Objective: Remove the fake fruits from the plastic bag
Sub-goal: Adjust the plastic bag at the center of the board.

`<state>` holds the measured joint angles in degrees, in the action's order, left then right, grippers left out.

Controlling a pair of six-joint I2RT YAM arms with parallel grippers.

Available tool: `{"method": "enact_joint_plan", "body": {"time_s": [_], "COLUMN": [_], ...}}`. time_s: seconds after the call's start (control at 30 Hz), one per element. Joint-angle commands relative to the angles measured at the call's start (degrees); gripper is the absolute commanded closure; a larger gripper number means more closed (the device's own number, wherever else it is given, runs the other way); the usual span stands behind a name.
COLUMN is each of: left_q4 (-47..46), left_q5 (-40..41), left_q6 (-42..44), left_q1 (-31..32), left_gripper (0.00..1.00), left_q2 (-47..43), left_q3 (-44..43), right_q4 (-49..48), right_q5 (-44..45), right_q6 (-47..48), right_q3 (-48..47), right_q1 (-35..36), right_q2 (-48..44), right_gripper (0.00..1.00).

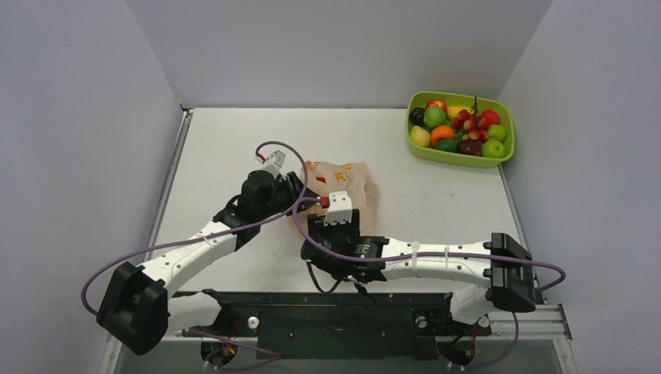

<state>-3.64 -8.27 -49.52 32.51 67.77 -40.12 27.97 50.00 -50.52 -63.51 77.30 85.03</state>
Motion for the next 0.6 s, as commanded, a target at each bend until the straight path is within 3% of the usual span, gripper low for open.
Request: {"method": "enact_joint_plan", "body": {"time_s": [0.0,0.03,0.07,0.1,0.2,0.37,0.57], "left_q4": [-4.62,-2.95,-1.90,0.45,6.12,19.85,31.58], "left_q5": [-5.87,-6.80,-7.09,-7.26,-6.38,-2.22,-3.15], "left_q6": [1.96,3.07,3.75,4.87,7.32,13.00,14.43], "left_q1": [-0.23,-0.25,-0.25,-0.26,-0.26,-0.35,-0.60], "left_gripper": [0.72,0.81,0.85,0.90,0.97,1.00,1.00], "left_q2": [2.02,2.65,2.82,2.77,1.06,-7.42,-18.90], "left_q3": [-4.10,-4.97,-5.41,-6.09,-6.57,-5.65,-2.70], "right_q4": [-0.74,-0.79,-0.80,-0.74,-0.18,2.33,5.18], "right_q5": [3.81,4.11,4.84,5.06,5.64,5.73,5.06], "right_q6": [-0.09,-0.05,0.09,0.23,1.02,4.32,8.60], "right_q3": [-1.79,-1.66,-1.35,-1.13,0.27,4.95,16.44], "right_q1": [-0.19,-0.14,-0.14,-0.28,-1.00,-3.80,-13.30], "right_q2": [0.98,1.00,0.92,0.44,-1.90,-13.59,-31.52], "right_gripper": [0.41,0.46,0.61,0.68,0.98,1.00,1.00]}}
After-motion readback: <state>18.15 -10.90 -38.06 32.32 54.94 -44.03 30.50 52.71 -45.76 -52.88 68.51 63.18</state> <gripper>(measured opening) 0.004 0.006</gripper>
